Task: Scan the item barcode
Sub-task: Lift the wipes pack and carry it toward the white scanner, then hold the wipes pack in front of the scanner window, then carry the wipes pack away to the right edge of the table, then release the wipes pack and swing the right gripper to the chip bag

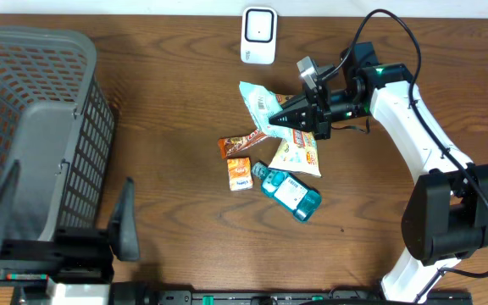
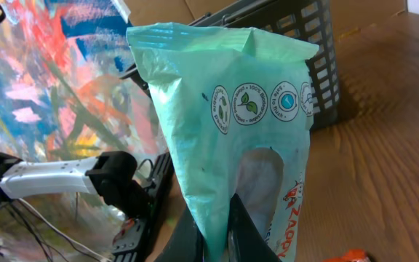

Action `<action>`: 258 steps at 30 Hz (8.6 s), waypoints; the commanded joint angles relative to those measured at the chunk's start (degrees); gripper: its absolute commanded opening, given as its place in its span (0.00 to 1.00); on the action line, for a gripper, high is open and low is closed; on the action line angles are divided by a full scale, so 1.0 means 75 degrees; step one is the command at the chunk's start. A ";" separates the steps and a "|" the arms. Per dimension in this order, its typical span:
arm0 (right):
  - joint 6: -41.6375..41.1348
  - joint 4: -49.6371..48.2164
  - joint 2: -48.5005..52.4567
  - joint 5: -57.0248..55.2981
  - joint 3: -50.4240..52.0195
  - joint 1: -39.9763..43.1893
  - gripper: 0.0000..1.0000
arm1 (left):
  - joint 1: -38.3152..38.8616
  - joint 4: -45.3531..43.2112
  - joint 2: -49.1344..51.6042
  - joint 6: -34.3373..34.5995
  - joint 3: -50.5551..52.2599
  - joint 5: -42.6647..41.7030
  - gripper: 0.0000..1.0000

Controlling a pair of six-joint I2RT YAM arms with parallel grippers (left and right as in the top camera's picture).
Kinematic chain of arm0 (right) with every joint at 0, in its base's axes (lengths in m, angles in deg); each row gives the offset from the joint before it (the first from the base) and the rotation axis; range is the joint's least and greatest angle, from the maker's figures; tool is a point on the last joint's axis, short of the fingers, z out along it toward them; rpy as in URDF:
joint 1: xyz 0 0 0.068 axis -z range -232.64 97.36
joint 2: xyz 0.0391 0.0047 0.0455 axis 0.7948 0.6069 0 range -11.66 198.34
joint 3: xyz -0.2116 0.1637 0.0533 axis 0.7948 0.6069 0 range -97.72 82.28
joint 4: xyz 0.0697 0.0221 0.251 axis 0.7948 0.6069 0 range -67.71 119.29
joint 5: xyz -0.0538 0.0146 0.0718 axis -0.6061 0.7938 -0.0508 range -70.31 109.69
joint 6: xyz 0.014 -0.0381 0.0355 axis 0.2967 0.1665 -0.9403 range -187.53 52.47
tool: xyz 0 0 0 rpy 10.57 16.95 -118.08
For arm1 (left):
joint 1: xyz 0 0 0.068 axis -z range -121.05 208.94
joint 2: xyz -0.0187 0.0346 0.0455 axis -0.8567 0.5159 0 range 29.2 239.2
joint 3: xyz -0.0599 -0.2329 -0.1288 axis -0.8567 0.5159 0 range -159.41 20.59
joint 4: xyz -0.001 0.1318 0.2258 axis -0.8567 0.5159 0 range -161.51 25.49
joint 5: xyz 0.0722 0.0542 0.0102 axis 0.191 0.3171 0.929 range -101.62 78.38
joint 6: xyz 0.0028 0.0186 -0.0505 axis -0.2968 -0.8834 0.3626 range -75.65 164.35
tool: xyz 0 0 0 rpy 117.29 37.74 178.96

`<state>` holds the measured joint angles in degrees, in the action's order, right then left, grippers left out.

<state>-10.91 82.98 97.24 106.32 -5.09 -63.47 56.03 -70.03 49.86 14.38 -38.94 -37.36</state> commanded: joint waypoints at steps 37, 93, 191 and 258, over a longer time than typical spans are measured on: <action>-0.1655 -0.0592 -0.0079 -0.2308 -0.0015 -0.0213 0.01 | 0.0026 -0.1903 -0.2734 0.2084 0.2294 0.1929 0.99; -0.5517 -0.6073 0.4258 -1.4536 -0.4395 -0.1950 0.01 | 0.0026 -0.0632 -0.2728 0.2894 0.2567 0.2987 0.99; -0.1402 -0.5380 0.5377 -1.7284 -0.5686 -0.2398 0.01 | 0.0026 -0.0632 -0.2731 0.2894 0.2681 0.2987 0.99; -1.1339 0.1754 0.1798 -1.3840 -0.4651 0.3579 0.99 | 0.0029 -0.1384 -0.2728 0.3864 0.4205 0.1061 0.99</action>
<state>-92.61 96.53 116.32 -0.52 -39.69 -32.39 56.07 -80.07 29.45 41.83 -9.15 -20.90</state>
